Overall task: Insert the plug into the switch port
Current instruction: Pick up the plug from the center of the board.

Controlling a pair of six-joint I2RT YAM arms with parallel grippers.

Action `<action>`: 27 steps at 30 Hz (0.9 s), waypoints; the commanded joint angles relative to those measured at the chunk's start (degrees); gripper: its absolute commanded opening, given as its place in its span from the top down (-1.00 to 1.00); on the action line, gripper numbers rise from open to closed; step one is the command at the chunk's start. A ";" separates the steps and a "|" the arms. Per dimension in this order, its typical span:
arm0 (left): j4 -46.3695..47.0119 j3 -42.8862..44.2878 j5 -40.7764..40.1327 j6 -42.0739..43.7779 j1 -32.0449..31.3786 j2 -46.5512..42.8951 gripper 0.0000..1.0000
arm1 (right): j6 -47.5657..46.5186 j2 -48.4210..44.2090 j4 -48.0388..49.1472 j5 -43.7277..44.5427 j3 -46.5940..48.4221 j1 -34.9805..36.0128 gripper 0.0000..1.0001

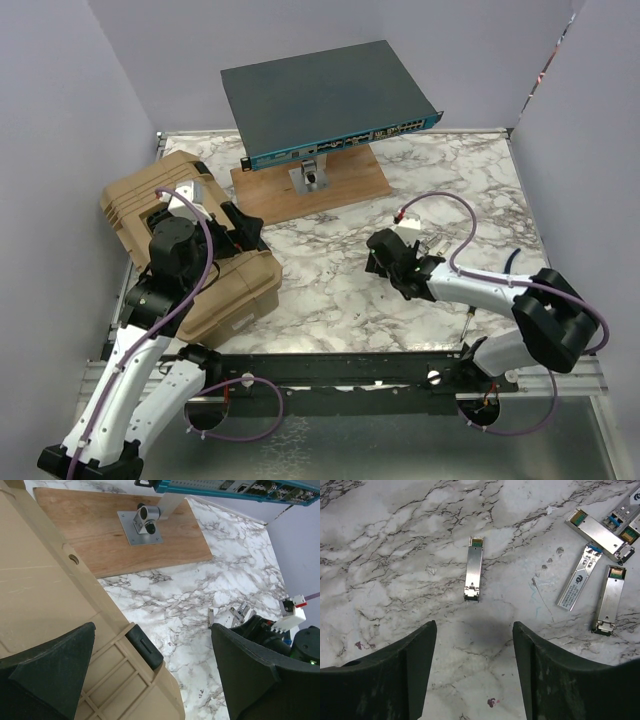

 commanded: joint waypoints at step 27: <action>-4.59 2.75 -0.62 -0.46 -4.47 -0.67 -0.98 | 7.63 18.73 3.49 12.59 2.82 2.21 0.45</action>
